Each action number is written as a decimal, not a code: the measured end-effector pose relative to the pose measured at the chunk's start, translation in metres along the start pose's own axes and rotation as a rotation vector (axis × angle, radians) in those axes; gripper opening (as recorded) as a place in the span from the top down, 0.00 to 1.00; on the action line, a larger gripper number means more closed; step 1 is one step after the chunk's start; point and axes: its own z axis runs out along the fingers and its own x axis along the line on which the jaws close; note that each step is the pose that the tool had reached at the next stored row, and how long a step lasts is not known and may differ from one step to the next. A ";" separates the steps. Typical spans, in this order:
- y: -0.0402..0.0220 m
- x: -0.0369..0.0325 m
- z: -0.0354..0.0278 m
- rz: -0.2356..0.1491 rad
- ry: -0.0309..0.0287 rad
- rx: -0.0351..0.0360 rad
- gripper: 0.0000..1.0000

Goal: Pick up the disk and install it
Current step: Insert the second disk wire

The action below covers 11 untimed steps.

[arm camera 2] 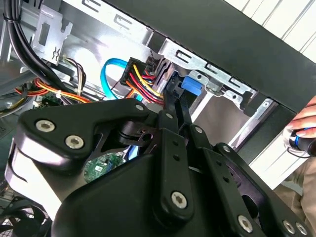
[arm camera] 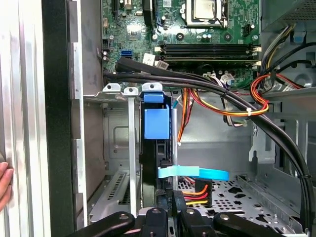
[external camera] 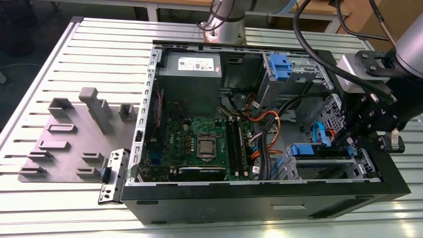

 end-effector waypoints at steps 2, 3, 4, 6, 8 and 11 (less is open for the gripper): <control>0.0000 0.0004 0.0001 0.000 -0.0001 0.0000 0.83; 0.0000 0.0004 0.0001 0.000 -0.0002 0.0000 0.83; 0.0000 0.0004 0.0001 0.000 -0.0002 0.0000 0.83; 0.0000 0.0009 0.0002 0.000 -0.0001 0.0000 0.83; 0.0000 0.0012 0.0002 0.000 -0.0001 0.0000 0.83; 0.0006 0.0013 0.0003 0.000 -0.0001 0.0000 0.83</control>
